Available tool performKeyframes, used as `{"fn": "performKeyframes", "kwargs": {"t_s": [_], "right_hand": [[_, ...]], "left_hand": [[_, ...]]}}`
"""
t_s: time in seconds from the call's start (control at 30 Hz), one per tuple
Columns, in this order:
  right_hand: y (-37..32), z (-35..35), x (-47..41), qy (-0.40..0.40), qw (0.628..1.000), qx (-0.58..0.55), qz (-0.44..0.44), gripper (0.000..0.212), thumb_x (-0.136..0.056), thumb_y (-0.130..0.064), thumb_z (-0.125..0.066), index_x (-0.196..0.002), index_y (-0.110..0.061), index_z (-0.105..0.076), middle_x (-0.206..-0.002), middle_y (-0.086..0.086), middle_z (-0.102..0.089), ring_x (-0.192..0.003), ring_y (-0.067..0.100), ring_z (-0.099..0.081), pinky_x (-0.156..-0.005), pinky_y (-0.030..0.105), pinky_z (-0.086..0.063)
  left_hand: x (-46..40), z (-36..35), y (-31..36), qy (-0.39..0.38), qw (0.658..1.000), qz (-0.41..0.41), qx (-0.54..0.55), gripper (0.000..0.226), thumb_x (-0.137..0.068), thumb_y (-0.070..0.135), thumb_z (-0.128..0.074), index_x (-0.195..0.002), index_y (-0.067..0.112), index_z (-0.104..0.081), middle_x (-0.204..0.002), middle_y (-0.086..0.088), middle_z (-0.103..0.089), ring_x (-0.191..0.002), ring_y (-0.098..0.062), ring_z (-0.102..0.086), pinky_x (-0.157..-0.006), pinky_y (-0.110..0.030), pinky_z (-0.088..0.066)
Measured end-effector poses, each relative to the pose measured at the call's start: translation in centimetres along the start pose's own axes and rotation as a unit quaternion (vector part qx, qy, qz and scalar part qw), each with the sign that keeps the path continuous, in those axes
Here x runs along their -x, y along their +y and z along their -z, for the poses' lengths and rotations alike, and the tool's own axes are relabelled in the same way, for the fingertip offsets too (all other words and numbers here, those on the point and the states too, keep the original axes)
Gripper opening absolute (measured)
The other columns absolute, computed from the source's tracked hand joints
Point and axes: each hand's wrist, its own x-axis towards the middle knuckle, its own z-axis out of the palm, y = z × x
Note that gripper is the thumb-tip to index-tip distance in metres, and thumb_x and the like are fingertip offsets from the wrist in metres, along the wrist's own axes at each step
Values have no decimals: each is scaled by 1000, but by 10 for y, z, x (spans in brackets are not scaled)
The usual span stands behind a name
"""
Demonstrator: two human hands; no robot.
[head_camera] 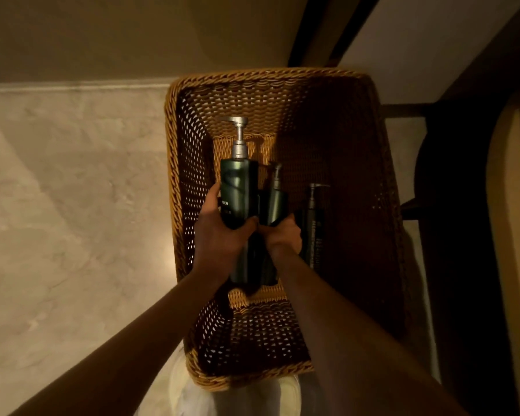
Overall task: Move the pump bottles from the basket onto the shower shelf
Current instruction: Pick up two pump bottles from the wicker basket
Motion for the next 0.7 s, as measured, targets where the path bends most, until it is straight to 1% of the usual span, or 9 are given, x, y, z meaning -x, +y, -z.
{"fn": "performKeyframes", "kwargs": {"t_s": [0.07,0.17,0.2,0.27,0.33,0.4,0.53,0.63,0.7], "right_hand": [[-6,14,12,17,999,-15,27,69,-70,-36,-80,-125,-12,-46,-118,14,-65,-102,31,-65,-81,36,-53],[-25,51,40,15,995,-25,91,71,-71,-29,-80,-130,-17,-44,-120,11,-64,-103,27,-64,-82,33,-53],[-34,66,53,12,993,-23,115,71,-71,-28,-80,-131,-17,-45,-120,10,-64,-104,25,-63,-81,30,-50],[-53,99,83,11,987,-15,159,72,-71,-27,-81,-132,-18,-44,-121,8,-64,-106,23,-62,-81,28,-47],[-75,132,120,18,982,-17,190,75,-70,-28,-82,-134,-20,-43,-122,6,-63,-106,21,-62,-84,31,-50],[-96,161,164,21,976,-33,214,76,-69,-28,-82,-134,-21,-43,-123,5,-63,-107,19,-61,-89,35,-51],[-129,214,263,6,964,-63,259,70,-72,-22,-80,-132,-20,-44,-128,4,-59,-115,16,-55,-88,28,-40],[-144,241,339,-15,958,-66,278,69,-73,-20,-79,-133,-23,-44,-130,3,-57,-118,17,-52,-90,28,-39],[-146,252,390,-25,955,-64,287,71,-71,-20,-80,-133,-23,-45,-128,2,-58,-111,11,-52,-91,29,-41]], "left_hand": [[5,12,12,4,1000,-5,-17,73,-71,13,-77,-134,16,-41,-99,21,-56,-87,19,-53,-75,0,-40],[20,30,44,28,999,-15,-39,76,-69,15,-78,-135,14,-41,-114,5,-57,-101,-7,-55,-91,-27,-47],[25,37,57,29,999,-7,-31,76,-68,14,-78,-135,17,-41,-115,3,-58,-103,-12,-56,-92,-35,-49],[37,54,88,25,999,26,8,77,-68,15,-78,-134,27,-40,-114,5,-60,-103,-14,-59,-90,-40,-52],[51,75,124,26,999,38,23,77,-69,18,-77,-134,31,-38,-116,5,-59,-104,-14,-59,-91,-39,-53],[71,97,159,40,998,41,33,78,-71,17,-76,-137,27,-35,-124,0,-56,-109,-16,-57,-92,-37,-52],[127,143,227,86,995,40,44,79,-74,14,-75,-140,22,-32,-130,-6,-54,-109,-17,-57,-91,-33,-52],[179,177,271,125,989,50,56,77,-74,13,-74,-138,22,-33,-130,-5,-54,-104,-12,-56,-83,-16,-48],[219,200,297,150,985,66,60,78,-74,12,-74,-140,21,-32,-131,-2,-52,-101,-7,-53,-74,-4,-45]]}}
